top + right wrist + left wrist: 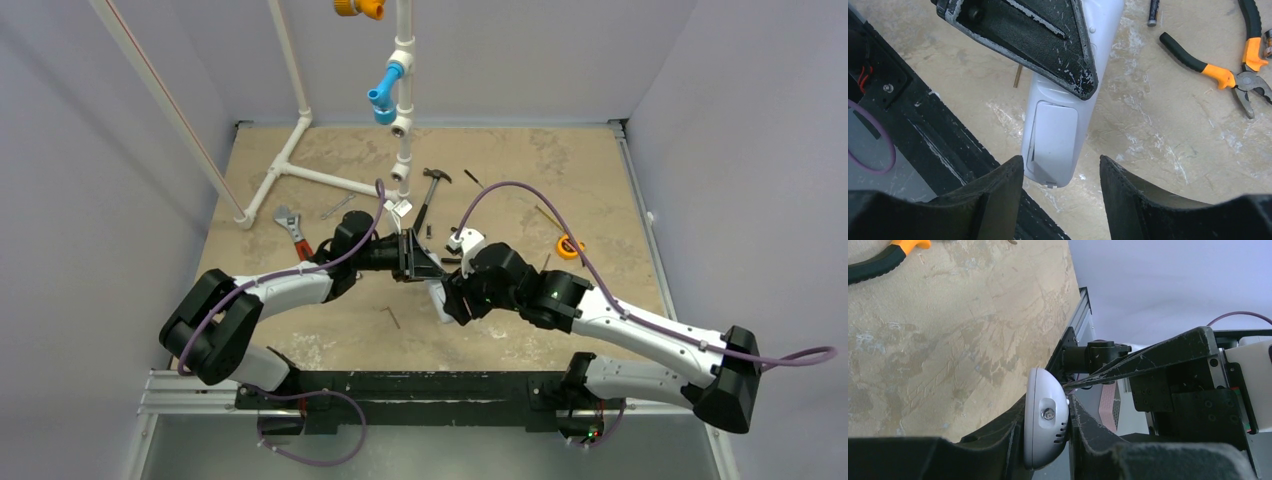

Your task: Load the batteries into the remote control

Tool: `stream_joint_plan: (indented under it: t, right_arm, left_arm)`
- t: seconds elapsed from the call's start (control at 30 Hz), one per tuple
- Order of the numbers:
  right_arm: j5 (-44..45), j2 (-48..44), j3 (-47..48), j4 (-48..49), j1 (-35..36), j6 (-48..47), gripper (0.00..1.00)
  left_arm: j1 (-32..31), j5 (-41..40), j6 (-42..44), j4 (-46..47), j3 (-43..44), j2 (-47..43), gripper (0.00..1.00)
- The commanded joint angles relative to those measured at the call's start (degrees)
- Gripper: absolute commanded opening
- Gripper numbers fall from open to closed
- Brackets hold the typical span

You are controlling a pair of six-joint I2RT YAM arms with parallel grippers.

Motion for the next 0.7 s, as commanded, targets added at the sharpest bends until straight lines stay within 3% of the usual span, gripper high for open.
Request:
stream_joint_plan:
  t: [0.0, 0.4, 0.67]
  right_arm:
    - [0.5, 0.5, -0.1, 1.8, 0.4, 0.0, 0.54]
    - [-0.5, 1.7, -0.3, 2.6, 0.7, -0.1, 0.54]
    - [-0.4, 2.5, -0.5, 2.7, 0.9, -0.2, 0.46]
  left_arm:
    - [-0.2, 0.1, 1.2, 1.4, 2.4, -0.7, 0.00]
    - [-0.2, 0.2, 1.3, 1.2, 2.3, -0.8, 0.00]
    - [-0.1, 0.2, 1.3, 1.3, 2.2, -0.9, 0.00]
